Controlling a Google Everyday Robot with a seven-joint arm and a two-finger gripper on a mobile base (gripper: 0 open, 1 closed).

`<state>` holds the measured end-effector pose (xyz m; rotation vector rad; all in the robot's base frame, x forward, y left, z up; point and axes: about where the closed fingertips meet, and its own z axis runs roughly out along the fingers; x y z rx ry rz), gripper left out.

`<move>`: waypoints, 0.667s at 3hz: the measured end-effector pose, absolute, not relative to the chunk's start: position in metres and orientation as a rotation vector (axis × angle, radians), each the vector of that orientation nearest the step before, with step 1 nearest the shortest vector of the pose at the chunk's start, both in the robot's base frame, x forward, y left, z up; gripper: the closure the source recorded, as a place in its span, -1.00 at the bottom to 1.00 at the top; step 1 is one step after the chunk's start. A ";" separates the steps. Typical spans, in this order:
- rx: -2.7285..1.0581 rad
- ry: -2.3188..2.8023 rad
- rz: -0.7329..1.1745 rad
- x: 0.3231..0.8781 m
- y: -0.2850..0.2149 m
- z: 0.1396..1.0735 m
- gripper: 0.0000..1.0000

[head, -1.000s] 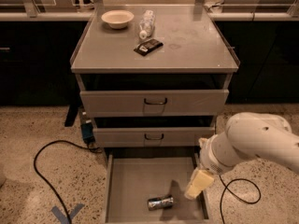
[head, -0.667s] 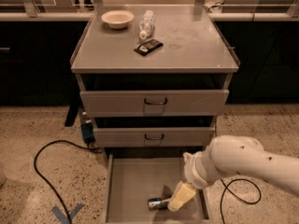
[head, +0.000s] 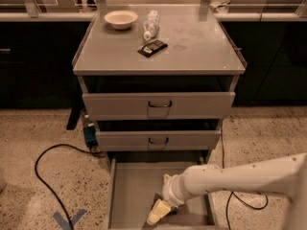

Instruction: Pick redbull can from bottom drawer and place on counter

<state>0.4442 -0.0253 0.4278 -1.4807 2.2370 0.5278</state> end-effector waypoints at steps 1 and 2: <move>-1.393 2.250 0.534 0.491 -0.012 0.359 -1.00; -1.276 2.293 0.547 0.539 -0.023 0.287 -1.00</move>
Offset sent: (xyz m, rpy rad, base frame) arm 0.1225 -0.0206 -0.2060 0.0562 0.0384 -0.1946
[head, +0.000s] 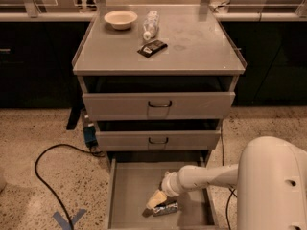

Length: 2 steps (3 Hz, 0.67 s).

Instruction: Pick redbull can from bottom drawer and place on counter

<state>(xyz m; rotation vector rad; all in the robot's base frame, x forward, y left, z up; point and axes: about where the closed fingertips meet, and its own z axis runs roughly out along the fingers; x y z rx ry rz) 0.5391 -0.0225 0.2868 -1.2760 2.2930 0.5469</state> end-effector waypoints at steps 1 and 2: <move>-1.276 2.293 0.547 0.539 -0.022 0.287 -1.00; -1.292 2.287 0.568 0.535 -0.014 0.280 -1.00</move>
Offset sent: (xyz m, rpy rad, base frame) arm -0.0079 0.0162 -0.0144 0.0169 0.0169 0.0339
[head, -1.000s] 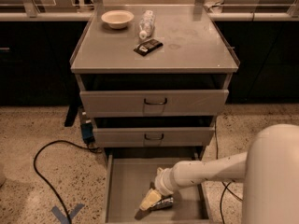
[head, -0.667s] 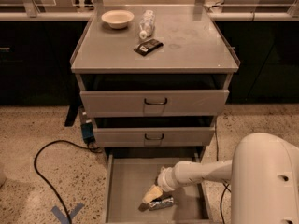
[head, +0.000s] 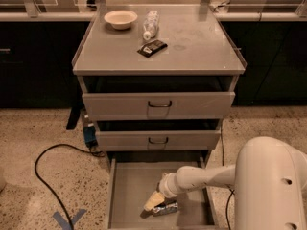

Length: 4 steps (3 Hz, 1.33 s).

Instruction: Pick redbull can from bottom drawer and place on counter

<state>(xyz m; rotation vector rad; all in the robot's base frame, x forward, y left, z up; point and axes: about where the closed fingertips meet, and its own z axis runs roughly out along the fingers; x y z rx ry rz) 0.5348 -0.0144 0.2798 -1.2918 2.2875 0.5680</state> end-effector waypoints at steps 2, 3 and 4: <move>-1.402 2.267 0.555 0.537 -0.003 0.237 -1.00; -1.466 2.266 0.529 0.530 -0.017 0.222 -1.00; -1.469 2.334 0.477 0.512 -0.067 0.200 -1.00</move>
Offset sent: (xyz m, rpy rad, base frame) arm 0.0029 0.0106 -0.0594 -0.0730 -0.0028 0.1666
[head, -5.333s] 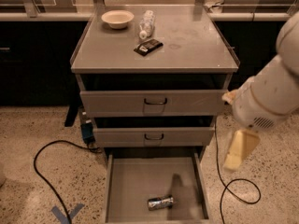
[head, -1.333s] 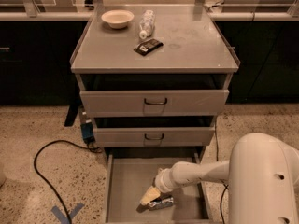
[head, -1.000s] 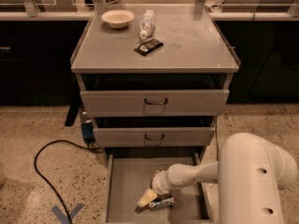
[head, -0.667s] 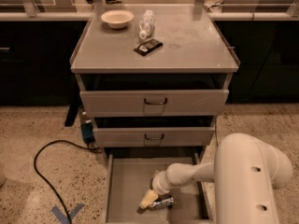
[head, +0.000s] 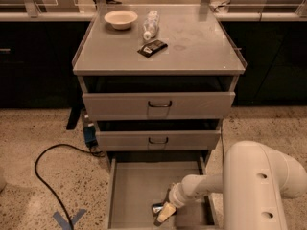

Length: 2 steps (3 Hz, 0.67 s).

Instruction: Pick redbull can from bottom drawer and place on counter

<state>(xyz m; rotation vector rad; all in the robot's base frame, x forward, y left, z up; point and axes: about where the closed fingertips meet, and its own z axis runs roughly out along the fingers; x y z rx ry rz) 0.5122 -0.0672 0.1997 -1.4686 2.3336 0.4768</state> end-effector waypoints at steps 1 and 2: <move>-1.458 2.340 0.465 0.513 -0.066 0.192 -1.00; -1.410 2.347 0.427 0.519 -0.069 0.177 -1.00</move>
Offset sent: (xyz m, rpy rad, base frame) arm 0.0199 -0.0071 -0.0372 -0.0168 -0.0801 -0.1084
